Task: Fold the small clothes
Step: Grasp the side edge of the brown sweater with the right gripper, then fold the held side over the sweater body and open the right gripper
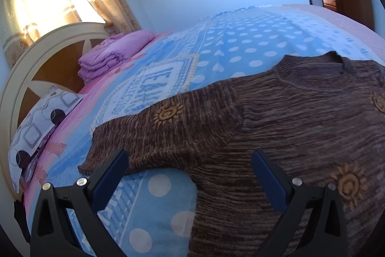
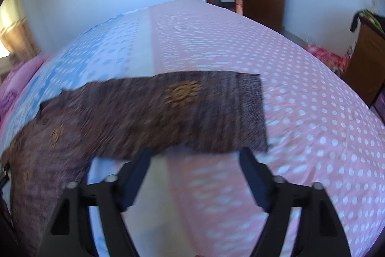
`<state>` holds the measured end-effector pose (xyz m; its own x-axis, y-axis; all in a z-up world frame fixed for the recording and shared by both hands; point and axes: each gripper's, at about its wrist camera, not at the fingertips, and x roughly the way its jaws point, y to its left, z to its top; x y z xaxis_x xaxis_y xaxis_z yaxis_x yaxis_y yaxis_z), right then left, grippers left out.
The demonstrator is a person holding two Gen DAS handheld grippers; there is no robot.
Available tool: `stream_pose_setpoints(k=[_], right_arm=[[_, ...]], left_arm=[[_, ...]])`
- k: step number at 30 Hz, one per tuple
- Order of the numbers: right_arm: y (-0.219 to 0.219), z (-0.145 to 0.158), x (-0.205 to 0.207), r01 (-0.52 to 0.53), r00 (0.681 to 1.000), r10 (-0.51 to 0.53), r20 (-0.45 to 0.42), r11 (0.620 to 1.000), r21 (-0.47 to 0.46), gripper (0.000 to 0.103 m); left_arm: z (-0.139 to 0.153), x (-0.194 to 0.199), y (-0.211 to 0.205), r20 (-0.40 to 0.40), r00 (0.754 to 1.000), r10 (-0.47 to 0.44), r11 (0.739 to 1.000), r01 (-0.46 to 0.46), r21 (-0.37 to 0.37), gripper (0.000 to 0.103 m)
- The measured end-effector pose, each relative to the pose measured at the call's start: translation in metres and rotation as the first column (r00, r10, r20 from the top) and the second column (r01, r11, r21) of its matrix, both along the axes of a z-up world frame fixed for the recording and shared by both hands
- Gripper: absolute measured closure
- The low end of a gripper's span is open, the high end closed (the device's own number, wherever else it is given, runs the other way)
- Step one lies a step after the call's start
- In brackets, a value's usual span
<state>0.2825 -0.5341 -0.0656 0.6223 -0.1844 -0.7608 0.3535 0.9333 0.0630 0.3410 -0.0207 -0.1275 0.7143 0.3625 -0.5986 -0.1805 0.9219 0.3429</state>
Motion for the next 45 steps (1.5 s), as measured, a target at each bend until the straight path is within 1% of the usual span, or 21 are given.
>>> stream_pose_setpoints(k=[2, 3, 4, 7, 8, 9, 10, 11, 13, 14, 16, 18, 21, 24, 26, 29, 33, 37, 41, 45], right_arm=[[-0.023, -0.003, 0.01, 0.045, 0.999, -0.044, -0.011, 0.999, 0.023, 0.036], [-0.033, -0.004, 0.014, 0.068, 0.998, -0.068, -0.014, 0.997, 0.028, 0.038], [-0.044, -0.005, 0.018, 0.091, 0.996, -0.091, -0.014, 0.995, 0.035, 0.044], [-0.066, -0.008, 0.024, 0.141, 0.99, -0.14, -0.022, 0.989, 0.034, 0.049], [-0.074, -0.011, 0.027, 0.159, 0.987, -0.158, -0.024, 0.986, 0.049, 0.051], [-0.081, -0.014, 0.03, 0.167, 0.986, -0.165, -0.027, 0.984, 0.068, 0.058], [-0.085, -0.016, 0.032, 0.168, 0.986, -0.166, -0.027, 0.982, 0.09, 0.062], [-0.088, -0.016, 0.032, 0.163, 0.987, -0.161, -0.02, 0.982, 0.094, 0.063], [-0.086, -0.017, 0.034, 0.141, 0.99, -0.141, -0.016, 0.984, 0.105, 0.075], [-0.085, -0.019, 0.037, 0.13, 0.991, -0.129, -0.019, 0.985, 0.113, 0.077], [-0.081, -0.022, 0.039, 0.108, 0.994, -0.105, -0.036, 0.99, 0.09, 0.089], [-0.082, -0.02, 0.042, 0.093, 0.995, -0.091, -0.035, 0.993, 0.074, 0.095], [-0.086, -0.011, 0.039, 0.107, 0.994, -0.105, -0.023, 0.989, 0.098, 0.096], [-0.079, 0.009, 0.035, 0.081, 0.997, -0.082, 0.006, 0.995, 0.058, 0.096], [-0.068, 0.028, 0.034, 0.054, 0.998, -0.055, 0.035, 0.998, 0.02, 0.096], [-0.052, 0.051, 0.035, 0.02, 0.997, -0.019, 0.074, 1.0, -0.012, 0.096], [-0.017, 0.085, 0.038, -0.042, 0.99, 0.053, 0.128, 0.995, -0.093, 0.096], [0.024, 0.107, 0.046, -0.118, 0.98, 0.137, 0.144, 0.984, -0.132, 0.096], [0.064, 0.118, 0.053, -0.189, 0.967, 0.212, 0.142, 0.969, -0.16, 0.096], [0.1, 0.122, 0.059, -0.253, 0.951, 0.277, 0.136, 0.952, -0.173, 0.096]], left_arm=[[-0.004, 0.004, 0.003, -0.006, 1.0, 0.02, 1.0, -0.02, -0.001, 0.0], [-0.005, 0.006, 0.005, -0.01, 1.0, 0.029, 1.0, -0.029, -0.003, 0.0], [-0.006, 0.008, 0.008, -0.02, 0.999, 0.032, 0.999, -0.032, -0.019, 0.0], [-0.01, 0.013, 0.014, -0.045, 0.998, 0.042, 0.997, -0.044, -0.058, 0.0], [-0.012, 0.015, 0.014, -0.052, 0.998, 0.043, 0.997, -0.046, -0.065, 0.0], [-0.013, 0.015, 0.015, -0.058, 0.998, 0.04, 0.997, -0.044, -0.071, 0.0], [-0.013, 0.016, 0.014, -0.061, 0.998, 0.036, 0.997, -0.04, -0.073, 0.0], [-0.014, 0.016, 0.014, -0.062, 0.998, 0.034, 0.997, -0.038, -0.072, 0.0], [-0.014, 0.016, 0.013, -0.06, 0.998, 0.03, 0.997, -0.034, -0.073, 0.0], [-0.014, 0.017, 0.012, -0.061, 0.998, 0.028, 0.997, -0.033, -0.071, 0.0], [-0.016, 0.018, 0.01, -0.067, 0.998, 0.022, 0.997, -0.026, -0.067, 0.0], [-0.015, 0.017, 0.009, -0.063, 0.998, 0.01, 0.998, -0.015, -0.067, 0.0], [-0.011, 0.013, 0.01, -0.048, 0.999, 0.003, 0.997, -0.007, -0.079, 0.0], [-0.01, 0.01, 0.014, -0.044, 0.999, 0.002, 0.995, -0.006, -0.099, 0.0], [-0.009, 0.01, 0.018, -0.045, 0.999, 0.005, 0.993, -0.01, -0.117, 0.0], [-0.006, 0.007, 0.021, -0.037, 0.999, 0.006, 0.99, -0.011, -0.141, 0.0], [-0.002, 0.002, 0.023, -0.022, 1.0, -0.007, 0.987, 0.003, -0.162, 0.0], [0.002, -0.003, 0.025, -0.011, 1.0, -0.019, 0.983, 0.016, -0.183, 0.0], [0.003, -0.007, 0.03, -0.006, 1.0, -0.02, 0.98, 0.019, -0.199, 0.0], [0.004, -0.009, 0.036, -0.004, 1.0, -0.019, 0.977, 0.017, -0.212, 0.0]])
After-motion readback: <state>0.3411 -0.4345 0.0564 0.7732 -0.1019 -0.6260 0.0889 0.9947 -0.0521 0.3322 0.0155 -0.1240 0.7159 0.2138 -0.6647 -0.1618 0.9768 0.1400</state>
